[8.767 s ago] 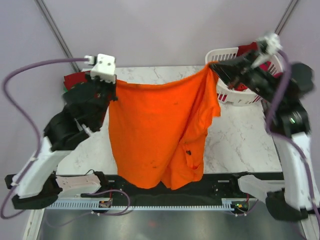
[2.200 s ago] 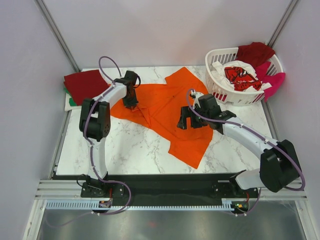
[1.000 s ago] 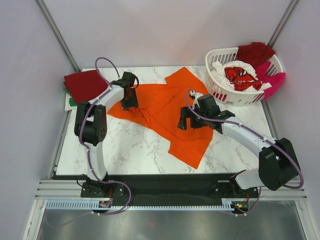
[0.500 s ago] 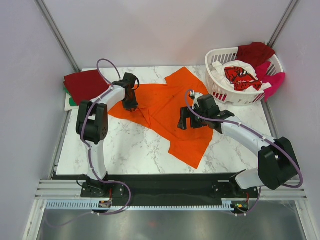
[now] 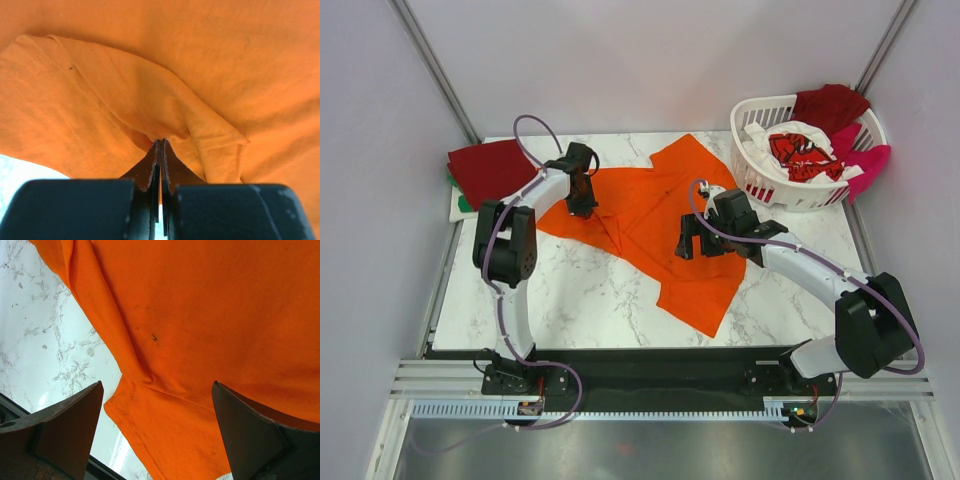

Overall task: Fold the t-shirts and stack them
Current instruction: Flatten the tshirt out

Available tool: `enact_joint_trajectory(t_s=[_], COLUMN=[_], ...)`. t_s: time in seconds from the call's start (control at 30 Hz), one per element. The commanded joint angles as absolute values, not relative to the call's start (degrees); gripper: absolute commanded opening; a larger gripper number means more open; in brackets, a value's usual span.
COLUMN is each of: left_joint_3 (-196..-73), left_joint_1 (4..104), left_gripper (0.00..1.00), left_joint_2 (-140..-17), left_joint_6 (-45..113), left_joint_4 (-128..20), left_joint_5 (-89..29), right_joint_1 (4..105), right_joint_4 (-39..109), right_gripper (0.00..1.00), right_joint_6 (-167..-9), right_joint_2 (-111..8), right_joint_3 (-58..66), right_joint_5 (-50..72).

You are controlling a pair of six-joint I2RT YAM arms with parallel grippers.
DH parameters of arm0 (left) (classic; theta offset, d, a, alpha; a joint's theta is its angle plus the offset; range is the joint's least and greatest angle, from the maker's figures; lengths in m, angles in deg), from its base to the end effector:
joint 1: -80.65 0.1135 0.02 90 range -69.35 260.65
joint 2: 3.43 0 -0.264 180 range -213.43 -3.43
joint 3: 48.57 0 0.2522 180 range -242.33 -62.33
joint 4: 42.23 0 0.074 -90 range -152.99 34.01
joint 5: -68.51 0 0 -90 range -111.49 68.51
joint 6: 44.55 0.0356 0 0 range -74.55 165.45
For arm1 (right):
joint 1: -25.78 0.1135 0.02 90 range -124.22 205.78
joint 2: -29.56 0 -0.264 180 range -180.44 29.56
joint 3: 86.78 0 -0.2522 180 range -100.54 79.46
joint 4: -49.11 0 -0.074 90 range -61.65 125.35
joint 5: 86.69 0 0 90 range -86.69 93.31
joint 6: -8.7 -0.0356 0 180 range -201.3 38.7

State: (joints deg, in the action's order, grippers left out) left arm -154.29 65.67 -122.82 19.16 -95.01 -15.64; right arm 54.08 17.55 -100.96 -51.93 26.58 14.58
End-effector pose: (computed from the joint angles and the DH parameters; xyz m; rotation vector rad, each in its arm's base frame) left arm 0.4244 -0.1098 0.1836 -0.2969 2.7047 -0.0698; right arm 0.2607 0.1483 0.2311 -0.2812 2.4379 0.6196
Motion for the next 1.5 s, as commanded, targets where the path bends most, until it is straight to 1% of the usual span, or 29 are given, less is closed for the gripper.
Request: enact_joint_trajectory(t_s=[0.0, 0.23, 0.43, 0.47, 0.53, 0.7, 0.83, 0.93, 1.0, 1.03, 1.13, 1.27, 1.47], left_joint_3=[-154.6, -148.1, -135.4, -133.8, -129.9, -123.7, -121.4, -120.8, -120.4, -119.9, -118.8, -118.8, -118.3], left_joint_1=[65.6, 65.6, 66.6, 66.8, 66.9, 67.0, 67.4, 67.3, 67.4, 67.4, 67.4, 67.4, 67.4], left_gripper=[0.02, 0.02, 0.02, 0.02, 0.02, 0.03, 0.02, 0.06, 0.06, 0.05, 0.03, 0.02, 0.02], left_joint_2=[-115.0, -100.9, -87.3, -85.2, -79.6, -70.7, -67.9, -65.4, -65.2, -65.1, -65.0, -64.3, -62.8], left_joint_6=[20.6, 23.6, 23.6, 23.5, 22.2, 20.1, 19.8, 18.9, 18.5, 18.3, 17.8, 17.6, 17.6], left_joint_4=[-94.8, -102.7, -107.1, -110.6, -112.1, -117.1, -119.9, -119.9, -119.8, -119.8, -119.6, -119.2, -118.9], left_joint_5=[-16.6, -16.0, -13.5, -12.1, -11.6, -11.2, -11.6, -14.3, -16.2, -17.0, -18.2, -18.0, -17.5], right_joint_1=[54.3, 54.2, 54.1, 54.2, 54.2, 54.3, 54.2, 54.2, 54.3, 54.3, 54.3, 54.3, 59.4], right_joint_4=[18.9, 19.0, 19.0, 19.0, 18.9, 18.0, 14.9, 10.9, 9.3, 9.0, 7.6, 7.1, 6.2], right_gripper=[0.98, 0.98, 0.98, 0.98, 0.98, 0.98, 0.98, 0.98, 0.98, 0.98, 0.98, 0.96, 0.94], right_joint_6=[-99.8, -99.7, -99.9, -100.0, -100.2, -103.4, -108.8, -114.6, -118.0, -120.8, -124.5, -127.0, -133.9], right_joint_2=[-51.8, -51.7, -50.6, -50.2, -49.8, -48.1, -43.3, -36.5, -30.1, -26.2, -20.9, -18.3, -12.7], right_joint_3=[26.8, 26.4, 27.0, 27.1, 27.3, 28.7, 34.1, 39.3, 42.5, 46.2, 52.1, 56.3, 61.8], right_joint_5=[12.9, 12.8, 13.2, 13.6, 14.0, 15.5, 12.1, 9.1, 9.1, 9.3, 9.8, 13.4, 13.4])
